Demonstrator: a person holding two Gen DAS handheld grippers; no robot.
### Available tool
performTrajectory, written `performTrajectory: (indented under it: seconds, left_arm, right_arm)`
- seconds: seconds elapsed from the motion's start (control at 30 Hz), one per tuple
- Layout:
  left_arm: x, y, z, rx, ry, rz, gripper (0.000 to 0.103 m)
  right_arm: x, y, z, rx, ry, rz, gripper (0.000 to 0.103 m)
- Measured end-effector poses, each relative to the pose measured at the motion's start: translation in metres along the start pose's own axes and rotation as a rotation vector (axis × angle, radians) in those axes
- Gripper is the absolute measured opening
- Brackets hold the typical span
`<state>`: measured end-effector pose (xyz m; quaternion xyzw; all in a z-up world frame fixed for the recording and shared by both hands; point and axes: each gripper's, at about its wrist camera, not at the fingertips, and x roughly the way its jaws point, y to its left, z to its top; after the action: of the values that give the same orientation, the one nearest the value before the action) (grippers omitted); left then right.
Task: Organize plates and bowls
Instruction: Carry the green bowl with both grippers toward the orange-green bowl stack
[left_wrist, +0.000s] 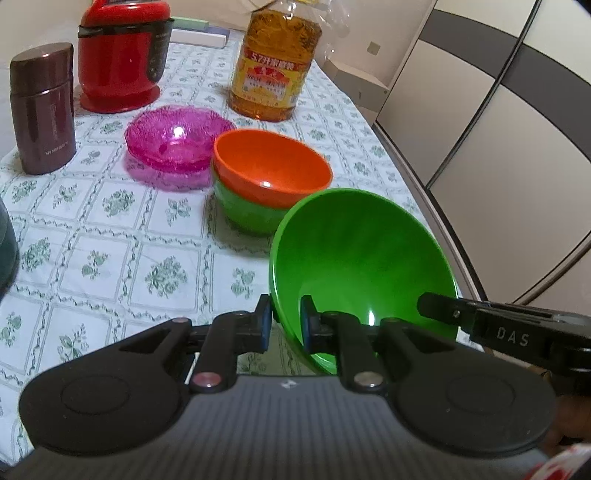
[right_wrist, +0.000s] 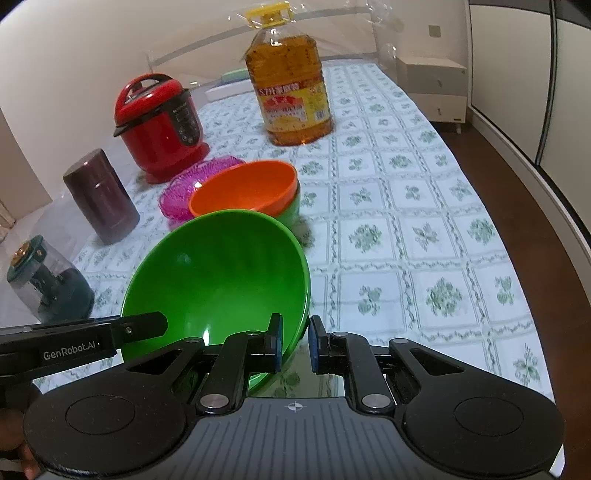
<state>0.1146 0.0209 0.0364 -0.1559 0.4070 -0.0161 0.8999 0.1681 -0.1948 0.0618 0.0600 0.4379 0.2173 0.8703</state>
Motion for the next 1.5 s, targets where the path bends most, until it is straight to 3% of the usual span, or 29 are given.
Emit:
performTrajectory:
  seconds: [0.43,0.73,1.1,1.5]
  left_arm:
    - [0.011,0.008,0.099,0.015,-0.087,0.016,0.014]
    - [0.06,0.026,0.151,0.01,-0.055,0.052,0.014]
    - [0.116,0.048,0.148,-0.003,0.021,0.075,0.014]
    - [0.129,0.047,0.141,0.034,0.025,0.096,0.014]
  right_arm:
    - [0.019,0.012,0.091,-0.023,-0.068,0.043,0.014]
    - [0.077,0.012,0.148,-0.027,-0.04,0.041,0.014]
    - [0.145,0.003,0.15,-0.058,0.043,0.011,0.014]
    - [0.165,0.003,0.141,-0.095,0.063,-0.021,0.014]
